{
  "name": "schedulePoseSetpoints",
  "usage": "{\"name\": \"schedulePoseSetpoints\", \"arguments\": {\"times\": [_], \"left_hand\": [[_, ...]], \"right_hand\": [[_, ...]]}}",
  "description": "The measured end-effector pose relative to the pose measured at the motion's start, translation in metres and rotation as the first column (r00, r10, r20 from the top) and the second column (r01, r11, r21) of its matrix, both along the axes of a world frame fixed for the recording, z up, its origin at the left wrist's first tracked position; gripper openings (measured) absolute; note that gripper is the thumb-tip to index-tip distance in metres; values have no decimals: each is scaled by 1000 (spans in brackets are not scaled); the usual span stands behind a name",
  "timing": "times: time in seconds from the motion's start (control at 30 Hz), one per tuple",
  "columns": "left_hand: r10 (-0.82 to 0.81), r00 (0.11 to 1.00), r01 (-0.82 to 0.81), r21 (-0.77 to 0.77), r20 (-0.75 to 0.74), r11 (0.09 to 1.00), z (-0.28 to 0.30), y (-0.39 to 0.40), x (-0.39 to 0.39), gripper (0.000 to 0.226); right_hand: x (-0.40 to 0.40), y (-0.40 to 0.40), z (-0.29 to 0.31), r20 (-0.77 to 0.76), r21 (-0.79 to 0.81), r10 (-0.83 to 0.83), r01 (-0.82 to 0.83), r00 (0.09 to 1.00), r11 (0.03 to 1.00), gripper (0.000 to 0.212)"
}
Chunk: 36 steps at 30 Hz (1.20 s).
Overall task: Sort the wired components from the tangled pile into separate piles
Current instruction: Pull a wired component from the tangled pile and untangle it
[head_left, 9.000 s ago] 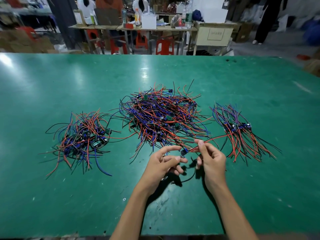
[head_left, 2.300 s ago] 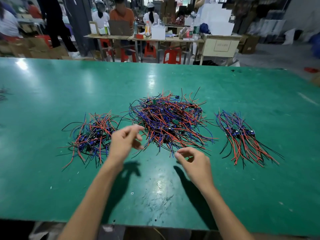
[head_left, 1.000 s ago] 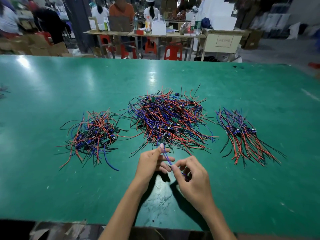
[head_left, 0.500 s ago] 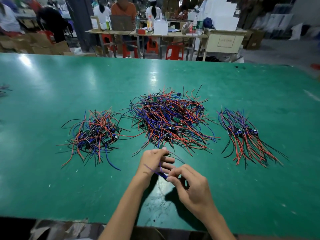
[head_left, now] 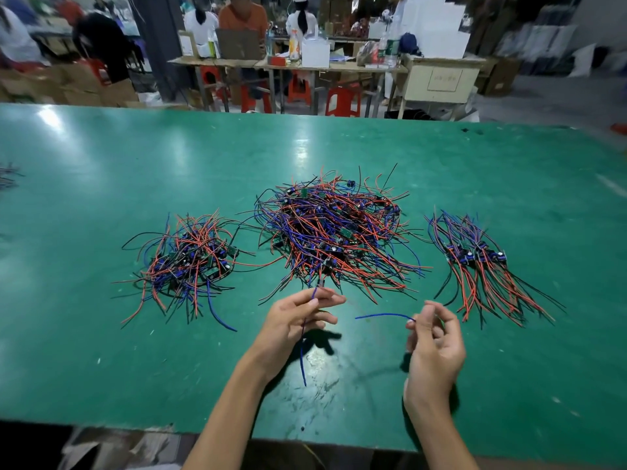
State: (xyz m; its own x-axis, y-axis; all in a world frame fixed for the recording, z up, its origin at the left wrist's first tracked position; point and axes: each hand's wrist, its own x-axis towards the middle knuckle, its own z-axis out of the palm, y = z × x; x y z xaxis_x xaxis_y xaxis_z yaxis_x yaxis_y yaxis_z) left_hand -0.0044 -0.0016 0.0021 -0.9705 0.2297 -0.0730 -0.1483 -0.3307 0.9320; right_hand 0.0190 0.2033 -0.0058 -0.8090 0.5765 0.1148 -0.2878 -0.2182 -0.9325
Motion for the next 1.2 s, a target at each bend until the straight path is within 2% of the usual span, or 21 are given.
{"name": "schedulePoseSetpoints", "arguments": {"times": [0.1, 0.27, 0.37, 0.57, 0.7, 0.83, 0.93, 1.03, 1.2], "left_hand": [[26, 999, -30, 116, 40, 993, 1, -3, 1, 18], [17, 987, -82, 410, 161, 908, 3, -9, 0, 11], [70, 966, -179, 451, 247, 875, 2, -9, -3, 40], [138, 944, -252, 390, 299, 885, -1, -7, -6, 27], [179, 947, -245, 238, 267, 940, 2, -1, -4, 24], [214, 958, -240, 126, 191, 963, 5, 4, -2, 30], [235, 959, -243, 29, 156, 970, 8, 9, 0, 41], [301, 950, -297, -64, 78, 953, 7, 17, 1, 42], [352, 936, -349, -117, 2, 930, 4, 24, 3, 41]], "right_hand": [[-2, 5, -3, 36, -89, -33, 36, 999, 995, 6], [-2, 0, -2, 49, -13, 16, -15, 999, 1000, 5], [-2, -1, -2, 58, 30, 28, -30, 998, 999, 4], [-3, -3, -5, 64, 138, 64, -72, 996, 988, 13], [-3, -3, -7, 86, 191, 65, -80, 994, 978, 19], [0, -4, -8, 107, 277, 41, -70, 993, 958, 23], [-1, -10, -3, 155, 404, 12, -75, 988, 912, 22], [-20, -28, 16, 103, 450, 29, -73, 994, 890, 20], [-81, -92, 79, -21, 484, 43, -28, 999, 874, 15]]}}
